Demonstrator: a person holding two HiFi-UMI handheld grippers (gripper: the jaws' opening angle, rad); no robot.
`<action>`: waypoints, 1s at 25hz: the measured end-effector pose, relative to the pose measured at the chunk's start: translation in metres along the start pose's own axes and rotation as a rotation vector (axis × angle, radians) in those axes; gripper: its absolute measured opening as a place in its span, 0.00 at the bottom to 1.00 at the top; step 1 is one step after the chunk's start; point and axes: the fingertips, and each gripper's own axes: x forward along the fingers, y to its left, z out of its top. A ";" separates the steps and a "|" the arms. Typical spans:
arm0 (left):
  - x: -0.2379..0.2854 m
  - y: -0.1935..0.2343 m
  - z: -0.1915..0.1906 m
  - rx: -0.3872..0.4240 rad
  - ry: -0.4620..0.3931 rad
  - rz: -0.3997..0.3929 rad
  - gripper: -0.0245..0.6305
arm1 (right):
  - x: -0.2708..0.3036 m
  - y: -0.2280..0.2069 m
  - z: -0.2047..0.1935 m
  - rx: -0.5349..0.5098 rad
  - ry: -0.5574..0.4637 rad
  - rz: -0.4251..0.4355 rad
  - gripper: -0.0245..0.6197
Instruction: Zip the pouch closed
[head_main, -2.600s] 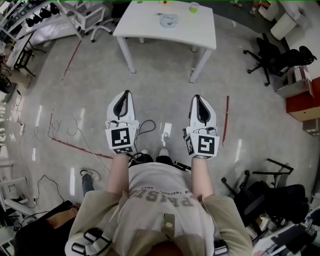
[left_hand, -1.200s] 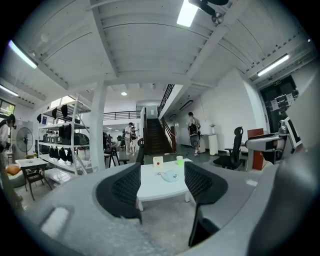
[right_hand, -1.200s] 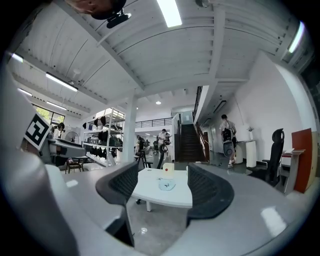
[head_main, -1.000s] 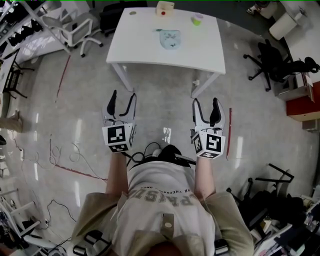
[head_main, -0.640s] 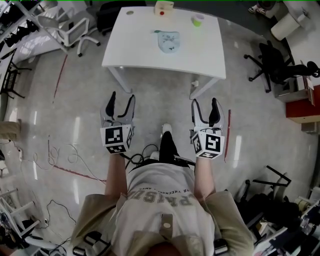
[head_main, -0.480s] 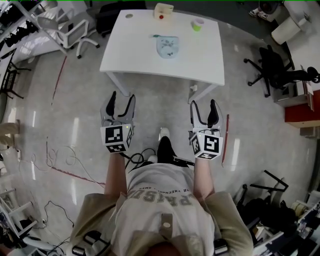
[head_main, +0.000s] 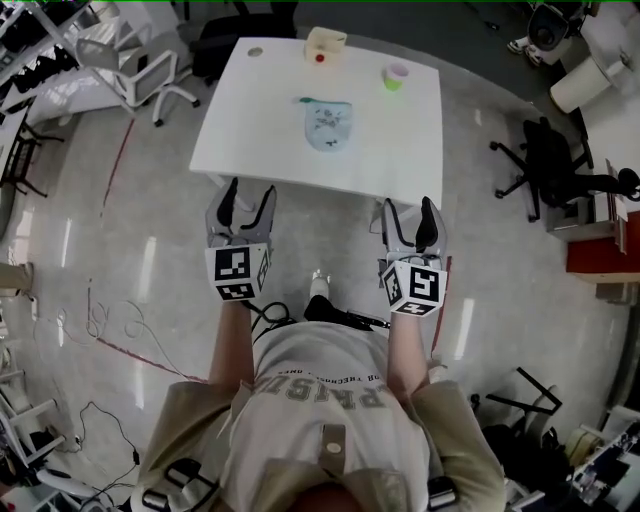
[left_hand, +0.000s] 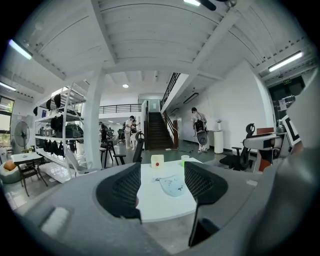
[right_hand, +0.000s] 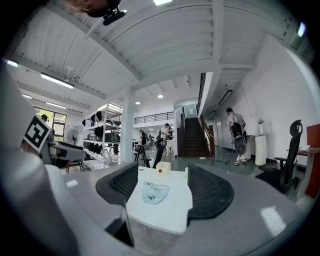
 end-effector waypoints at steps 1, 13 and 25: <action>0.007 0.001 0.000 0.000 0.004 0.006 0.47 | 0.008 -0.003 0.001 0.001 0.001 0.008 0.48; 0.057 0.007 -0.007 0.013 0.063 0.041 0.47 | 0.067 -0.018 -0.012 0.040 0.036 0.056 0.48; 0.135 0.040 -0.009 -0.003 0.076 -0.028 0.47 | 0.133 -0.015 -0.022 0.047 0.056 -0.003 0.48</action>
